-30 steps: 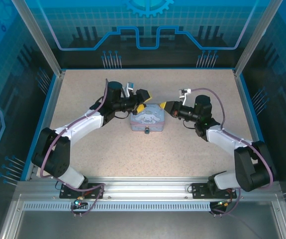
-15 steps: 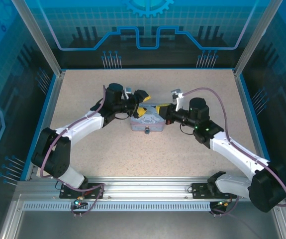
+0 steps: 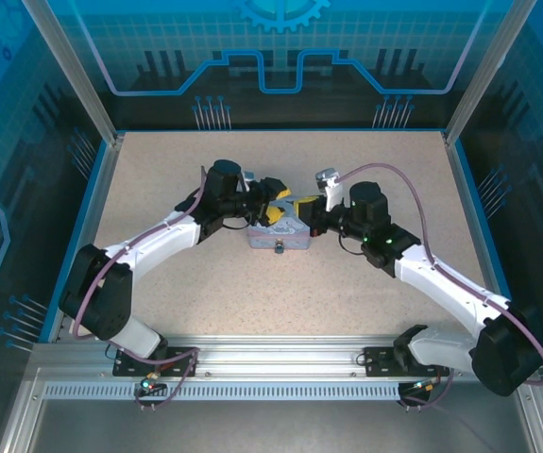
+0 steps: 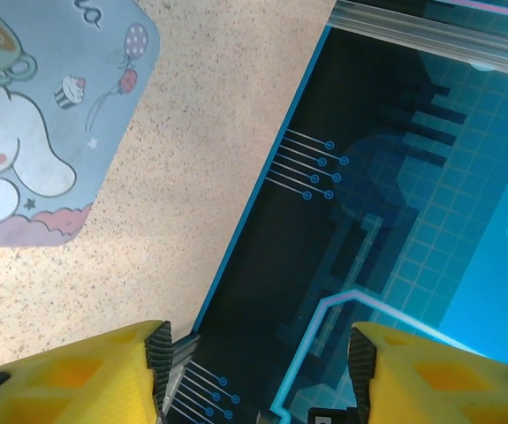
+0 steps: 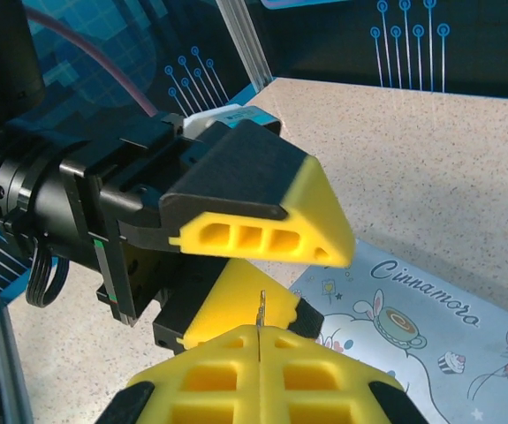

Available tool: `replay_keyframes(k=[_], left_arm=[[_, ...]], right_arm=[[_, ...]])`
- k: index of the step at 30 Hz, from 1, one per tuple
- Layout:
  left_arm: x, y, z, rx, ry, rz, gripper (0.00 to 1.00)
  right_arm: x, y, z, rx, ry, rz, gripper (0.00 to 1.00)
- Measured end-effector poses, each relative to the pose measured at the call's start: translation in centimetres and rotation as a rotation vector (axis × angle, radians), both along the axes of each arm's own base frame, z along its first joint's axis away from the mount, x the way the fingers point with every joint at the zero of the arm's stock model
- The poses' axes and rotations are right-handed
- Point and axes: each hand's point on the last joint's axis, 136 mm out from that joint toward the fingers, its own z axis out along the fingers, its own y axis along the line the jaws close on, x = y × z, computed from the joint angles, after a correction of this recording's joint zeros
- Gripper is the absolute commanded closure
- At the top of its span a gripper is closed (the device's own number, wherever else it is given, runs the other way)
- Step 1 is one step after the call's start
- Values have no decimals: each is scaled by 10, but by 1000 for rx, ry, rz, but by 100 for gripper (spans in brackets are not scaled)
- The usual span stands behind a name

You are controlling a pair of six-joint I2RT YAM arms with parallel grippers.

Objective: Unlock the padlock with the key

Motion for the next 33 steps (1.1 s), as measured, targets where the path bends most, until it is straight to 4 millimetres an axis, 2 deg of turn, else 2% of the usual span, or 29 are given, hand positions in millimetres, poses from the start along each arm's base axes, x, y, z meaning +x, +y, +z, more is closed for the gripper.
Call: replay_keyframes(k=[8,16,33], left_arm=[[-3,-4,-1,-1,15,3,54],[-4,-8,2,0,11,-1,61],[-5,-12,6,0,0,-6,75]], right_arm=[[-1,-1,-12,-121,-44,-22,100],[1,-1,-3,-168,-96,-40,100],[2,-2,-9,-225,-109,-37,100]])
